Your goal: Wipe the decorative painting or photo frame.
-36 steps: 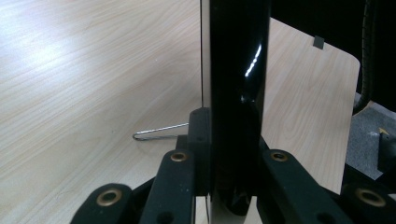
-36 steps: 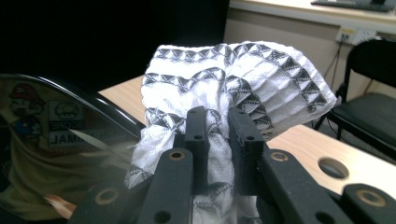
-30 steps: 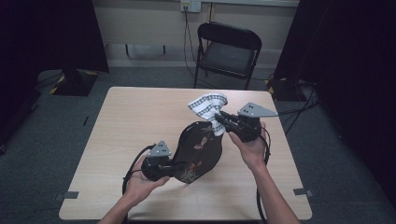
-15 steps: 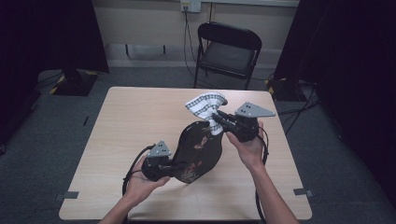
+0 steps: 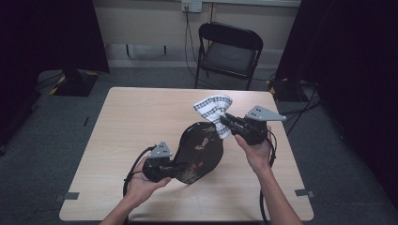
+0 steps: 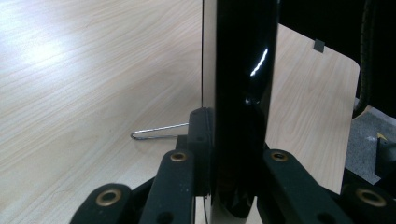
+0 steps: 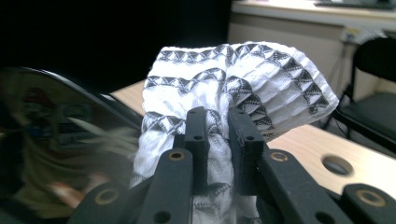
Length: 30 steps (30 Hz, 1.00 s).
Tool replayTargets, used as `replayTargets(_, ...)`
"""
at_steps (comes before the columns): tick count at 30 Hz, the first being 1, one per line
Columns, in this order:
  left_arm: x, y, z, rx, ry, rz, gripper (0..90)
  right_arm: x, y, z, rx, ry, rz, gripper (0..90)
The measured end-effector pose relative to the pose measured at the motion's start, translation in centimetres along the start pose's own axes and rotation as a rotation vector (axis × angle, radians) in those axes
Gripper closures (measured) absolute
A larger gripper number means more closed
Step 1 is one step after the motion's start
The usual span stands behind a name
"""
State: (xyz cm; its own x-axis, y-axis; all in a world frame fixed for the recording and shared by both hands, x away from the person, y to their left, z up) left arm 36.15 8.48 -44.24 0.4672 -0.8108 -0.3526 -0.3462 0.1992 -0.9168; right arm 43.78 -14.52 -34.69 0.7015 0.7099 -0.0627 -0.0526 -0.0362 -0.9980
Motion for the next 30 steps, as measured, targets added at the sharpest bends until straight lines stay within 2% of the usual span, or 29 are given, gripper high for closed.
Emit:
replayTargets(4,0.0,0.1,0.0,0.003,-0.001,0.004,80.3,-0.3,0.0,0.7,-0.031,-0.002,0.004,79.7)
replayTargets(7,0.0,0.1,0.0,-0.001,0.0,0.002,80.3,-0.7,0.5,0.2,-0.021,0.022,0.018,79.7)
replayTargets(11,0.1,0.2,0.0,-0.002,0.001,0.01,80.0,-1.4,1.8,-1.1,-0.011,0.059,0.072,79.7)
replayTargets(16,0.2,0.3,0.0,0.002,-0.001,0.014,80.2,-1.6,3.3,-1.5,0.001,0.068,0.098,79.7)
replayTargets(20,0.2,0.3,0.0,-0.001,0.003,0.015,80.2,-1.6,3.2,-1.5,0.008,0.065,0.091,79.7)
replayTargets(25,0.2,0.3,0.0,0.003,-0.003,0.014,80.5,-1.8,1.5,-0.9,0.002,0.036,0.033,79.5)
replayTargets(30,0.2,0.3,-0.1,0.001,-0.005,0.014,80.7,-1.6,2.1,-1.0,-0.004,0.044,0.064,79.4)
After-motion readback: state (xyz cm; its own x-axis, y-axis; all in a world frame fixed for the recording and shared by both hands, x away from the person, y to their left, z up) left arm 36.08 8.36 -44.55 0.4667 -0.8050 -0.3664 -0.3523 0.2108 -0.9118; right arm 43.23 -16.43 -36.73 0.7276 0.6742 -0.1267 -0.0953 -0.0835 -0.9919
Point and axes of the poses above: each handheld gripper's, and its own axes: x roughly forward along the jaws, y roughly out of its underside, z roughly to its left, the point moved 5 cm from there along x, roughly forward along the jaws, and after that the axes turned 12 degrees about -z, right-handed, at the moved point
